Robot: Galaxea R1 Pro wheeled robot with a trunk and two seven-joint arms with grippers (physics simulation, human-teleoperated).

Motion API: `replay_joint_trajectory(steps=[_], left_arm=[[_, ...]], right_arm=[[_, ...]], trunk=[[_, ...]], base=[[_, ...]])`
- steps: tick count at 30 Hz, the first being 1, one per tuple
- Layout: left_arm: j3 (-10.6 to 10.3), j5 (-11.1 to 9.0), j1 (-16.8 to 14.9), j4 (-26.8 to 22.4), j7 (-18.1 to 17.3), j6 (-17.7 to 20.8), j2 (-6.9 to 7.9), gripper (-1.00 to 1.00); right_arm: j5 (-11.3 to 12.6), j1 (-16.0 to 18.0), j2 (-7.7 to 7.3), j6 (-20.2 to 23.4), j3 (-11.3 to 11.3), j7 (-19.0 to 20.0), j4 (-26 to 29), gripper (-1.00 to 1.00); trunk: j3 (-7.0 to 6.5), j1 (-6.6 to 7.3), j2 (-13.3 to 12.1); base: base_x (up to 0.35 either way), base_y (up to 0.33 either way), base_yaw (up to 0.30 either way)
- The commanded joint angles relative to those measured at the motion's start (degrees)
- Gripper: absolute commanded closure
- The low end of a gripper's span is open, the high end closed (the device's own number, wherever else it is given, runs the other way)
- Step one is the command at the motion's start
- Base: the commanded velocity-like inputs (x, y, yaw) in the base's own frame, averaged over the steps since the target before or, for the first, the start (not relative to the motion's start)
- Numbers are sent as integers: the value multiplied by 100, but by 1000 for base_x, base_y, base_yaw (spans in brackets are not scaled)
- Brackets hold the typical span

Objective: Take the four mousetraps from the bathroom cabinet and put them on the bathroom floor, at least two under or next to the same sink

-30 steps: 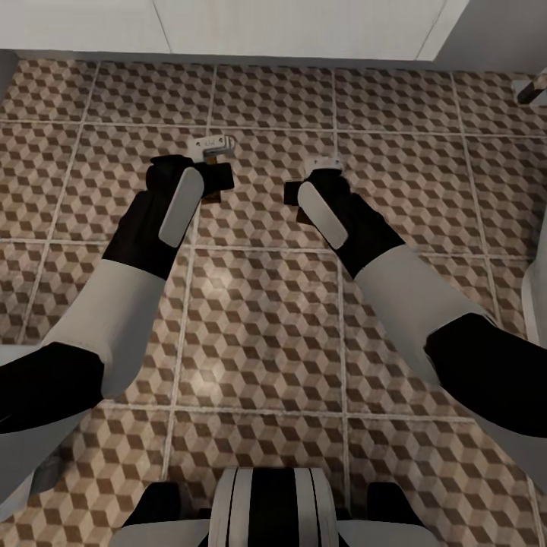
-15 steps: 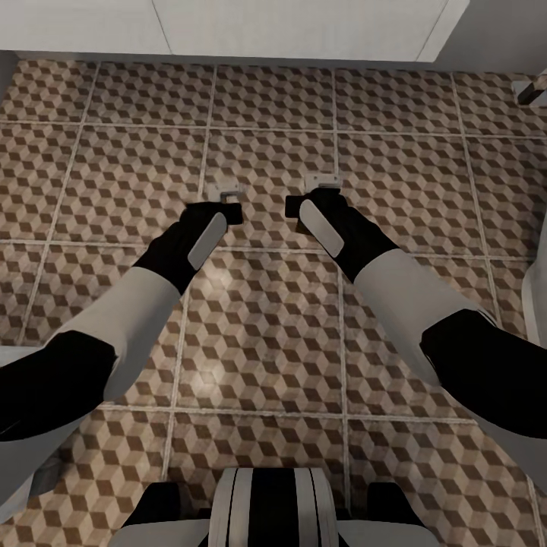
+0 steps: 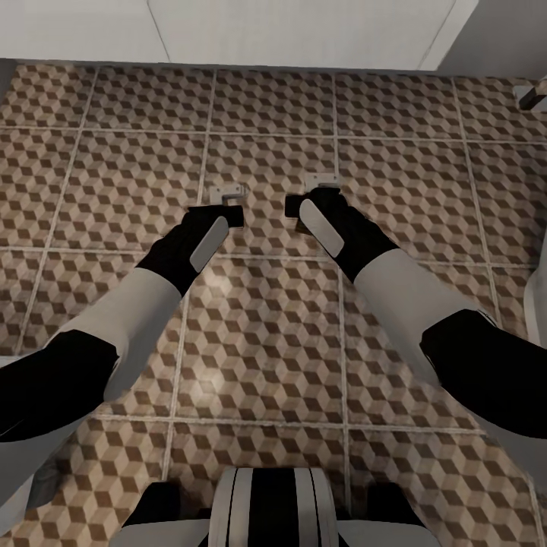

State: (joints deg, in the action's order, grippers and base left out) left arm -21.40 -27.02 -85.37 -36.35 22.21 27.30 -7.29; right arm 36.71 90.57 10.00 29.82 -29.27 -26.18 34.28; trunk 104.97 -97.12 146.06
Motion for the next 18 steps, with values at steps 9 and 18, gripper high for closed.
replay_joint_trajectory(steps=[9, 18], left_arm=[[-26, -41, -6, -38, 55, -36, 11, 100], [-24, -41, -3, -47, 55, -40, 22, 100]], right_arm=[[61, 5, 0, -9, -13, -54, 6, 100], [73, 5, 0, -41, -2, -54, -10, 100]], trunk=[[3, -2, 1], [3, -2, 1]], base=[[322, 0, 0], [339, 0, 0]])
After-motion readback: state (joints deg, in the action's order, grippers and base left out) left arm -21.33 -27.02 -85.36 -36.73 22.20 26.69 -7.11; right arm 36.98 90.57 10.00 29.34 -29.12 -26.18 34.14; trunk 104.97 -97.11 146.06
